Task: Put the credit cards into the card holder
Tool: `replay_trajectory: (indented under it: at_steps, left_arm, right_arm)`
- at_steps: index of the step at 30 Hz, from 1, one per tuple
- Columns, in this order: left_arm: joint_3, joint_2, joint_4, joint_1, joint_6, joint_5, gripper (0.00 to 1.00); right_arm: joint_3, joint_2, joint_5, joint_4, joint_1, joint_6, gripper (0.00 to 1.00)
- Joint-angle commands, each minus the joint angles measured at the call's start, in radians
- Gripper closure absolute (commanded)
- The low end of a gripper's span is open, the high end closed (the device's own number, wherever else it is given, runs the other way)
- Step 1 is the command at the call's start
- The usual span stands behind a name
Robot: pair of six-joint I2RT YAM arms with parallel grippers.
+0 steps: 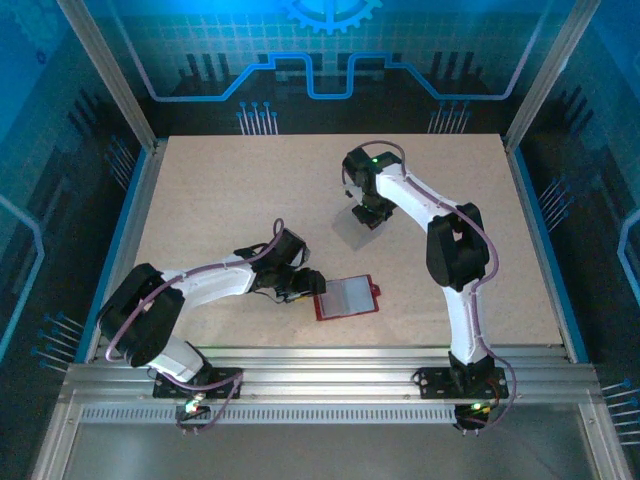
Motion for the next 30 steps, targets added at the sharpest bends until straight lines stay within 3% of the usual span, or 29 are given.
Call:
replay_trajectory:
  at_steps: [1,12,30]
  left_arm:
    - [0.027,0.010,-0.008,0.001,0.005,0.019,0.48]
    - [0.038,0.007,-0.022,0.003,0.006,0.018,0.48]
    - [0.047,0.001,-0.039,0.005,0.008,0.012,0.48]
  right_arm:
    - [-0.011,-0.045,-0.002,-0.027,-0.014,-0.015,0.82]
    - [-0.004,-0.059,0.006,-0.034,-0.016,-0.016,1.00]
    - [-0.002,-0.050,-0.026,-0.046,-0.010,-0.011,0.95]
